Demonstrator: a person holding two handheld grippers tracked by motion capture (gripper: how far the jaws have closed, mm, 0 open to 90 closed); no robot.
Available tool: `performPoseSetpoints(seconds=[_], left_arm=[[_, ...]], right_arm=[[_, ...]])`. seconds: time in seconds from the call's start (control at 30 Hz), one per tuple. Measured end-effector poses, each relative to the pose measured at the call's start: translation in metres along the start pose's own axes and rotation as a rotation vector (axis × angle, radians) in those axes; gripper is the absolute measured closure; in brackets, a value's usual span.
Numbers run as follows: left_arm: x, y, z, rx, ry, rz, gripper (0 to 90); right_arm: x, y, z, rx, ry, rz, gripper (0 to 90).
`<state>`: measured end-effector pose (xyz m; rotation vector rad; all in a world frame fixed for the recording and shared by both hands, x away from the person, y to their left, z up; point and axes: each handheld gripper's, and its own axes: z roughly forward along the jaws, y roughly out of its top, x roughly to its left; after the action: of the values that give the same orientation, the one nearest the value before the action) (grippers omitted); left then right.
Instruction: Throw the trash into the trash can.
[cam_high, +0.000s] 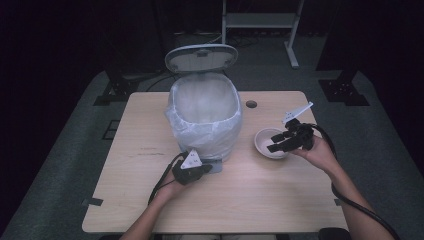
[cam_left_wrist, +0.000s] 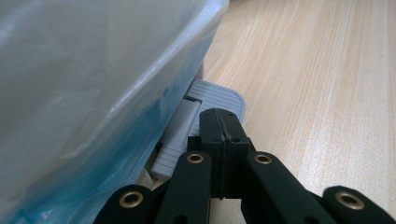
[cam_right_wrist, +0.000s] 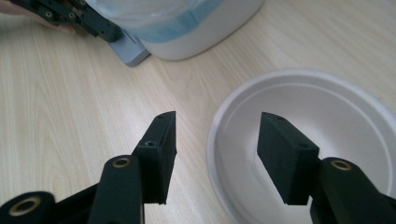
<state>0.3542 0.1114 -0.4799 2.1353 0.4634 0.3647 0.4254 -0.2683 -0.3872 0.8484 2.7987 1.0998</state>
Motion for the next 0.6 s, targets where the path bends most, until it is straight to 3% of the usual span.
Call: performPoseSetpoints(seconds=[0.6], left_arm=[[0.001,0.0,0.001,-0.003,-0.002,-0.003,90.0]], right_arm=[[-0.001,-0.02,0.012,0.016,0.0,0.012,44.5]])
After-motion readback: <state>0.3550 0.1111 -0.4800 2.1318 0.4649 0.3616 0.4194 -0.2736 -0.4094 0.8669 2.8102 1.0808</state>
